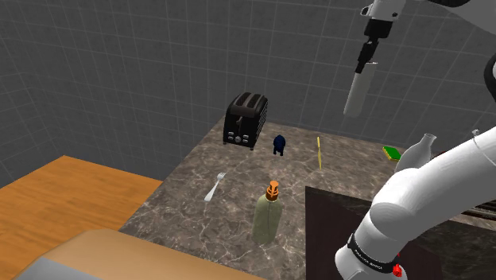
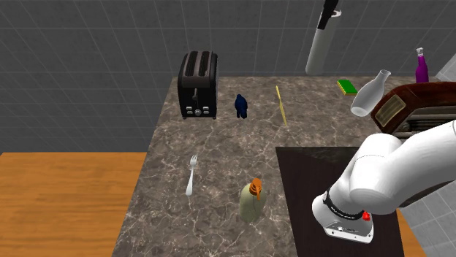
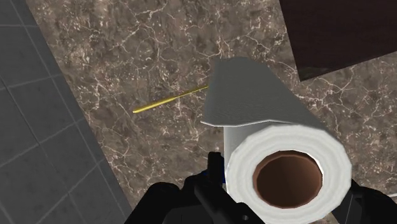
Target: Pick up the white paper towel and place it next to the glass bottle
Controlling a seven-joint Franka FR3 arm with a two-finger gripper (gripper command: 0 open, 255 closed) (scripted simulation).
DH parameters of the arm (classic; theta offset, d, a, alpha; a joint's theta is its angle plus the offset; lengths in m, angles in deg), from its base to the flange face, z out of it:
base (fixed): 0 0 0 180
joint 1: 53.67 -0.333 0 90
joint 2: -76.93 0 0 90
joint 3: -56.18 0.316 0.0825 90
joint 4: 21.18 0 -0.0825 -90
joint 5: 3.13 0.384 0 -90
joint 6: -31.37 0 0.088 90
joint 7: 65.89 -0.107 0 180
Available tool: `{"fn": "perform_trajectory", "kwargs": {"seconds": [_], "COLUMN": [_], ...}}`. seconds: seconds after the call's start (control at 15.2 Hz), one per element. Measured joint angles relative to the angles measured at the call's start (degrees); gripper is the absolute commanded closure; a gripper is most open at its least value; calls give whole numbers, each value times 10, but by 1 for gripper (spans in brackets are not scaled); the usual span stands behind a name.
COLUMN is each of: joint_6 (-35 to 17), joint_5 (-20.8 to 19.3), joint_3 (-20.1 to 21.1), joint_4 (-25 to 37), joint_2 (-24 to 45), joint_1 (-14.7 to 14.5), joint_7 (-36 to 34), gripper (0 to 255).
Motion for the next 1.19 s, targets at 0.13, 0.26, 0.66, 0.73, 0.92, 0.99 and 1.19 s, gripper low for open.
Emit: {"fn": "perform_trajectory", "kwargs": {"seconds": [0.13, 0.26, 0.66, 0.73, 0.92, 0.99, 1.19], "joint_6": [3, 4, 9, 13, 12, 13, 11], "joint_5": [-7, -17, -35, -35, -33, -34, -25], "joint_3": [-22, -38, -111, -124, -174, -186, -244], "joint_4": [7, 0, 27, 40, 67, 72, 101], "joint_2": [-1, -14, -10, -5, 15, 17, 41], "joint_1": [7, 14, 28, 28, 26, 27, 21], "joint_7": [30, 54, 145, 161, 211, 226, 279], "gripper": [255, 255, 255, 255, 255, 255, 255]}}
